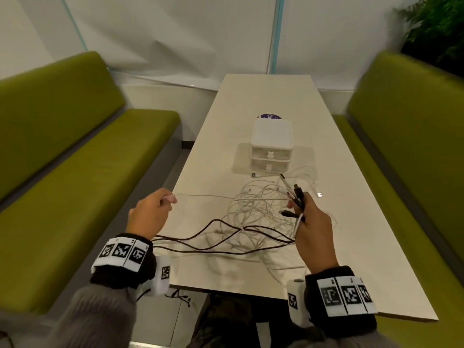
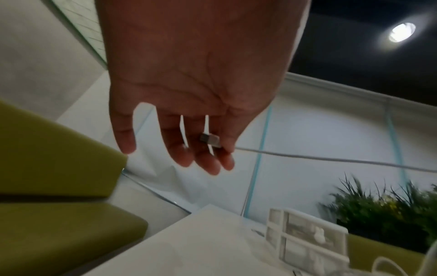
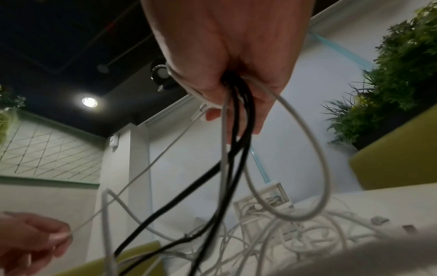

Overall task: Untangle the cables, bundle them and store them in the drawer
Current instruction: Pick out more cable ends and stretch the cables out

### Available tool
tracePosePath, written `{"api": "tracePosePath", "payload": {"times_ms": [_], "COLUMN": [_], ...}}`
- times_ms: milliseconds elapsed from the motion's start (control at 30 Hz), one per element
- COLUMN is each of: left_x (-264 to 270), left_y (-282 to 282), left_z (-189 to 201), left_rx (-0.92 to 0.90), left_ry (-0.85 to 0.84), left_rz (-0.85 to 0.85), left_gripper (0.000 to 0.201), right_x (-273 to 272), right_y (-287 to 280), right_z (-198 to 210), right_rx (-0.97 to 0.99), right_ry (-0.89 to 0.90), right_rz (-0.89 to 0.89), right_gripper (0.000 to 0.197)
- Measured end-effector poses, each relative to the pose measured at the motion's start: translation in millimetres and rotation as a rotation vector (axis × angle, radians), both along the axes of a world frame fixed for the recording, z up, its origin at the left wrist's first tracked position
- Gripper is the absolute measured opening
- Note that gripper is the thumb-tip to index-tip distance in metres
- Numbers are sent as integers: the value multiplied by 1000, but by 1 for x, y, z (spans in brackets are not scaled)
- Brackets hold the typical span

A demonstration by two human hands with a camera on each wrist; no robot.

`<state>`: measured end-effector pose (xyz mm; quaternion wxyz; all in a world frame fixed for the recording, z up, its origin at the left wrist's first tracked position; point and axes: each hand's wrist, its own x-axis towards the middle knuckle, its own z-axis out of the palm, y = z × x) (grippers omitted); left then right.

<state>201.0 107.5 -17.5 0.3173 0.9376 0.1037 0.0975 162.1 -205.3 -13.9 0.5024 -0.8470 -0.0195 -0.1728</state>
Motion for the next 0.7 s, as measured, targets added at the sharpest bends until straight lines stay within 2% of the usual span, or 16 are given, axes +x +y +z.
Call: {"api": "tracePosePath", "payload": {"times_ms": [100, 200, 300, 367, 400, 467, 533, 567, 600, 700], "left_x": [-3, -11, -25, -31, -32, -33, -32, -31, -29, -17], "left_y": [13, 28, 54, 70, 77, 85, 81, 74, 62, 2], "left_z": [5, 19, 15, 3, -4, -14, -21, -21, -19, 2], "left_rx": [-283, -556, -527, -450, -393, -272, -68, 18, 62, 17], "left_ry": [-140, -350, -443, -384, -296, 41, 400, 494, 495, 108], "left_rz": [61, 333, 678, 755, 738, 615, 343, 193, 52, -323], "left_gripper": [20, 30, 28, 36, 37, 32, 27, 20, 13, 42], "right_x": [0, -1, -4, -6, -7, -9, -10, -10, -11, -13], "right_y": [-6, -16, -17, -9, -5, 3, 6, 7, 8, 10], "right_z": [7, 15, 20, 22, 22, 21, 19, 18, 17, 18], "right_rx": [83, 125, 185, 183, 170, 144, 123, 120, 116, 132], "right_ry": [-43, -46, -46, -51, -60, -90, -124, -133, -135, -149], "right_rz": [-21, -97, -81, -34, -18, -3, 10, 22, 33, 65], "right_gripper": [71, 61, 49, 46, 47, 58, 68, 69, 70, 77]}}
